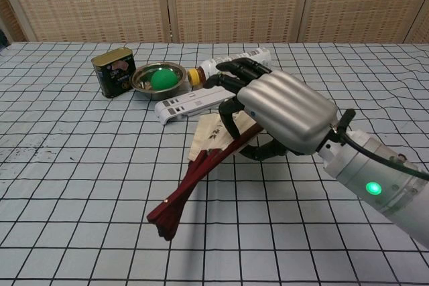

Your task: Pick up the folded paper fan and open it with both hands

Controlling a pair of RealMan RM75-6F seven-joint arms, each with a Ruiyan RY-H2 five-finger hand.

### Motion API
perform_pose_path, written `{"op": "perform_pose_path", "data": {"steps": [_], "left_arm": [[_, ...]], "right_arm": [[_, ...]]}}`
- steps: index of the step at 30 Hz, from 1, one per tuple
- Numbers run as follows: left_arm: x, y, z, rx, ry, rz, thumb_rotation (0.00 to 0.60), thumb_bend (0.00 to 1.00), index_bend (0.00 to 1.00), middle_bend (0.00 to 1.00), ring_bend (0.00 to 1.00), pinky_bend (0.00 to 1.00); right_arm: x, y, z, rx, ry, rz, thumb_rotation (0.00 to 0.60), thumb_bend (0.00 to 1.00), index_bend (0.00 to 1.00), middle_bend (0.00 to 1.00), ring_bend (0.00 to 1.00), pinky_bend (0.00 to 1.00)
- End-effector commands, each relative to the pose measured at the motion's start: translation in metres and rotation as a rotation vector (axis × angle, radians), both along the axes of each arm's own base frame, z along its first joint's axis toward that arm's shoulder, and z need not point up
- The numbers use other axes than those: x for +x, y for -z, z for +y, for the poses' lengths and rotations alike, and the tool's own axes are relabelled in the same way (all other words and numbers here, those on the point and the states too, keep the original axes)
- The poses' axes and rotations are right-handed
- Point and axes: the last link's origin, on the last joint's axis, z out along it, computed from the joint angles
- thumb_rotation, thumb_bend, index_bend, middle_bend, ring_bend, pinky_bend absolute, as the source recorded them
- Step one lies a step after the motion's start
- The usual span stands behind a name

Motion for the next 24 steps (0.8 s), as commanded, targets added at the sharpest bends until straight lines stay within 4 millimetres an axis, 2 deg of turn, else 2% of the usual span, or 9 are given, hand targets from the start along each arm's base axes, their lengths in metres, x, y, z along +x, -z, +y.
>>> {"op": "perform_pose_path", "data": {"steps": [1, 3, 6, 12, 18, 24], "left_arm": [[-0.011, 0.012, 0.01, -0.076, -0.08, -0.087, 0.6, 0.56, 0.14, 0.0, 0.0, 0.02], [-0.011, 0.023, 0.017, -0.132, -0.104, -0.177, 0.6, 0.49, 0.09, 0.0, 0.0, 0.02], [-0.003, 0.042, 0.023, -0.208, -0.114, -0.344, 0.6, 0.45, 0.0, 0.0, 0.0, 0.03], [0.025, 0.08, 0.04, -0.275, -0.03, -0.517, 0.6, 0.43, 0.0, 0.0, 0.0, 0.03], [0.05, 0.099, 0.055, -0.228, 0.029, -0.605, 0.6, 0.41, 0.0, 0.0, 0.0, 0.02], [0.067, 0.109, 0.063, -0.181, 0.051, -0.686, 0.6, 0.4, 0.0, 0.0, 0.0, 0.01]], "right_arm": [[0.034, -0.04, 0.006, 0.049, -0.009, -0.054, 0.6, 0.74, 0.77, 0.13, 0.0, 0.0], [0.049, -0.052, 0.008, 0.055, -0.014, -0.051, 0.6, 0.74, 0.77, 0.13, 0.0, 0.0], [0.069, -0.063, 0.011, 0.07, -0.001, -0.057, 0.6, 0.74, 0.77, 0.13, 0.0, 0.0], [0.101, -0.063, 0.016, 0.131, 0.057, -0.097, 0.6, 0.74, 0.77, 0.13, 0.0, 0.0], [0.121, -0.056, 0.013, 0.168, 0.123, -0.125, 0.6, 0.74, 0.77, 0.13, 0.0, 0.0], [0.133, -0.049, 0.01, 0.191, 0.162, -0.145, 0.6, 0.74, 0.77, 0.13, 0.0, 0.0]]}}
